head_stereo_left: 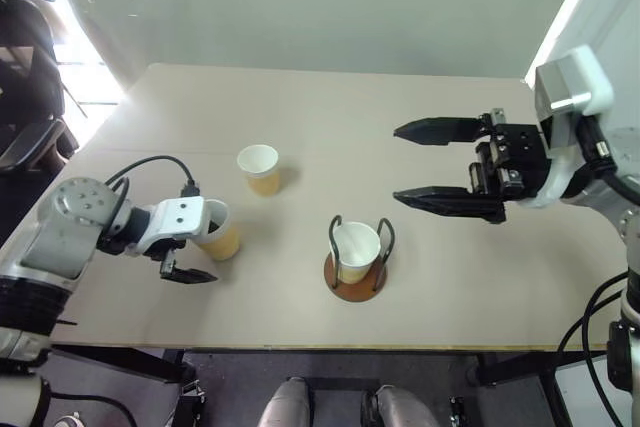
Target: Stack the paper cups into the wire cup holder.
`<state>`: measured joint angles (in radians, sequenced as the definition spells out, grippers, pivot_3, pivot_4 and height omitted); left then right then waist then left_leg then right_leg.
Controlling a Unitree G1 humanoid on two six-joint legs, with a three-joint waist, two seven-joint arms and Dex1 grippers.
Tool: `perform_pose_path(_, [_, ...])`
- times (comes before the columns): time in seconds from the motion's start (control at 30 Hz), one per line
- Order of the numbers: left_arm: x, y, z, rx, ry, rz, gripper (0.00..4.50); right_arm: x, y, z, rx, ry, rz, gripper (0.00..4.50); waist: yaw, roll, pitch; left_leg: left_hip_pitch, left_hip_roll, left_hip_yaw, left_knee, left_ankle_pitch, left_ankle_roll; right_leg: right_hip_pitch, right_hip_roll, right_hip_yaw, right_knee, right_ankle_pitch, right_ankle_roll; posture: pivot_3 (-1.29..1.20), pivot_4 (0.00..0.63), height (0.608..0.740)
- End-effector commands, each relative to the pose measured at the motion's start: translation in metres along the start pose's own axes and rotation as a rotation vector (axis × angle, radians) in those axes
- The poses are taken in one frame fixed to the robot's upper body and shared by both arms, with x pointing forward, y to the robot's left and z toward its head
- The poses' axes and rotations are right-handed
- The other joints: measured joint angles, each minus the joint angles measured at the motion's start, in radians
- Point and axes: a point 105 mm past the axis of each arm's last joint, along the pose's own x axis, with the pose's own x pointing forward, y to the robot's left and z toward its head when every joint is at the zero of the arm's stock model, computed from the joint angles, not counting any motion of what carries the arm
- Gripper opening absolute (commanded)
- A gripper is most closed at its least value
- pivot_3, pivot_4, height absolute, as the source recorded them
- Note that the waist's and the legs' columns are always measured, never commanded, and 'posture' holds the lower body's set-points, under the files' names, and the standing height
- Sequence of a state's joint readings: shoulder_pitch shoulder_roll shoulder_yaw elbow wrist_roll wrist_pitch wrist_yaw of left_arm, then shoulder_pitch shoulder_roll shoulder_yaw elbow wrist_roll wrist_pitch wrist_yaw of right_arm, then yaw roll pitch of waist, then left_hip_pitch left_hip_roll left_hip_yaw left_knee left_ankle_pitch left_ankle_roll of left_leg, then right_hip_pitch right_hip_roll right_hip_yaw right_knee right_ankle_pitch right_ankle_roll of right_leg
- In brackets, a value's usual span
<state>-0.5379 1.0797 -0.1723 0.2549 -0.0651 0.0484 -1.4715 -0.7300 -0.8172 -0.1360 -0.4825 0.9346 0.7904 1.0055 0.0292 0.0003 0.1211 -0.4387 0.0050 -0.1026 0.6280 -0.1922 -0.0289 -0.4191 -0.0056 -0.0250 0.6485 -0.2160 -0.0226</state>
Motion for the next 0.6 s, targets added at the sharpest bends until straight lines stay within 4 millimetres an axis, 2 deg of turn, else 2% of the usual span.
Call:
perform_pose_path(0.03, [0.003, 0.009, 0.001, 0.052, 0.017, 0.033, 4.32, -0.002, 0.002, 0.005, -0.052, 0.006, -0.015, 3.71, 0.0, 0.0, 0.0, 0.0, 0.0, 0.0, 0.0, 0.0, 0.0, 0.0, 0.0, 0.0, 0.0, 0.0, 0.001, 0.0, 0.15, 0.74])
perform_pose_path(0.1, [0.009, 0.012, 0.001, 0.063, 0.012, 0.034, 3.88, -0.002, 0.002, 0.003, -0.051, 0.016, -0.025, 3.72, 0.0, 0.0, 0.0, 0.0, 0.0, 0.0, 0.0, 0.0, 0.001, 0.0, 0.0, 0.0, 0.0, 0.002, 0.003, 0.0, 0.15, 0.74])
perform_pose_path(0.27, [0.01, 0.014, 0.001, 0.072, 0.004, 0.028, 2.24, -0.003, 0.002, 0.001, -0.053, 0.025, -0.039, 3.72, -0.001, 0.0, 0.0, 0.0, 0.0, 0.0, 0.001, 0.001, 0.002, 0.001, 0.0, 0.0, 0.0, 0.003, 0.004, 0.0, 0.15, 0.74])
perform_pose_path(0.37, [0.004, 0.019, 0.005, 0.089, -0.001, 0.029, 1.28, -0.005, 0.002, 0.001, -0.055, 0.032, -0.051, 3.72, 0.0, 0.0, 0.0, 0.0, 0.0, 0.0, 0.001, 0.002, 0.003, 0.001, 0.0, 0.0, 0.0, 0.003, 0.004, 0.0, 0.15, 0.74])
perform_pose_path(0.5, [-0.015, 0.026, 0.021, 0.107, -0.046, -0.003, 0.43, -0.011, 0.001, 0.003, -0.065, 0.042, -0.073, 3.72, 0.003, 0.0, 0.0, -0.001, 0.0, 0.0, 0.001, 0.003, 0.003, 0.001, 0.0, 0.0, 0.0, 0.003, 0.004, 0.0, 0.15, 0.74])
perform_pose_path(0.6, [-0.031, 0.034, 0.042, 0.135, -0.095, -0.013, 0.05, -0.017, 0.0, 0.004, -0.073, 0.057, -0.097, 3.72, 0.004, 0.0, 0.0, -0.003, -0.001, 0.0, 0.002, 0.003, 0.003, 0.0, 0.0, 0.0, -0.002, 0.003, 0.005, 0.0, 0.15, 0.74])
